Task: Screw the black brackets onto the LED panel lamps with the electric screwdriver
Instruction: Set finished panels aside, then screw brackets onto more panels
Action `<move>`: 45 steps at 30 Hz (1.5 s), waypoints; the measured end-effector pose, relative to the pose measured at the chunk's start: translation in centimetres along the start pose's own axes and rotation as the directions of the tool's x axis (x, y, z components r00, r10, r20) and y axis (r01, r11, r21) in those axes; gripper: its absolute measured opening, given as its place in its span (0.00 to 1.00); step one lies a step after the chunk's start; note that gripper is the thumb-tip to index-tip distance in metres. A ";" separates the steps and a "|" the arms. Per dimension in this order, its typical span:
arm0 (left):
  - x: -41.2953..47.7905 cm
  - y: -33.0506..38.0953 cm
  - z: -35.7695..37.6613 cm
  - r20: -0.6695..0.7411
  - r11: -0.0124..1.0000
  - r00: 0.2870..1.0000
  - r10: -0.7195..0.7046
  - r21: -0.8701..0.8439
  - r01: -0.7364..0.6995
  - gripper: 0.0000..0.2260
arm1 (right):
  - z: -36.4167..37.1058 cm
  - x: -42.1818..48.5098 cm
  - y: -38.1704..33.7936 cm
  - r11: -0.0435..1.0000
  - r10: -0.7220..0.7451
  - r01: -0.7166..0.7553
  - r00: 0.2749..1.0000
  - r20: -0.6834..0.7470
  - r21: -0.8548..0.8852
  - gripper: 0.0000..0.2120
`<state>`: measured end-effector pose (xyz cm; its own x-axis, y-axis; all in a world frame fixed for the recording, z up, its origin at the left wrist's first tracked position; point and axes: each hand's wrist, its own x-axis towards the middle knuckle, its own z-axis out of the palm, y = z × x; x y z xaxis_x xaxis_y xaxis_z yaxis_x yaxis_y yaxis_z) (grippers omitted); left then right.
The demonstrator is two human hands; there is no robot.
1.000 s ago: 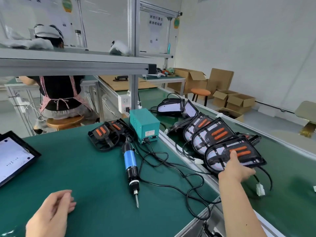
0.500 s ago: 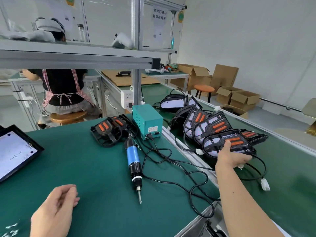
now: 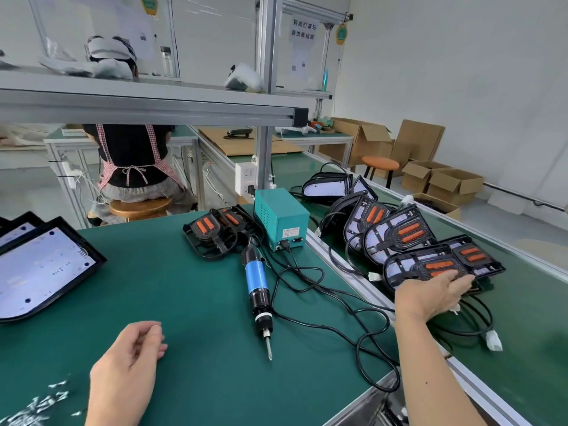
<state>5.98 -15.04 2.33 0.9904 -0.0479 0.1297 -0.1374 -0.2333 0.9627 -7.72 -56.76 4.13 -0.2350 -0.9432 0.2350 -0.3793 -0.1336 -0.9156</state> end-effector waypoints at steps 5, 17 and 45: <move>0.1 -0.4 0.1 -0.019 1.000 1.000 0.014 0.011 -0.014 0.07 | 0.3 -1.7 -1.3 0.997 -0.081 0.080 0.994 0.070 0.011 0.30; -0.3 0.1 0.1 -0.027 0.999 0.999 -0.033 0.022 0.034 0.08 | 0.0 -9.3 -8.6 0.926 -0.344 0.374 0.777 0.527 0.053 0.27; 0.2 -0.2 0.2 -0.045 0.999 0.998 -0.037 -0.004 0.037 0.12 | 11.4 -28.1 -12.3 0.283 -0.368 0.959 0.134 0.920 -0.026 0.21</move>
<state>6.19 -15.17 2.14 0.9945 0.0048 0.1046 -0.1007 -0.2310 0.9677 13.72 -32.05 5.07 0.9316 -0.3570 0.0682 -0.3561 -0.9341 -0.0253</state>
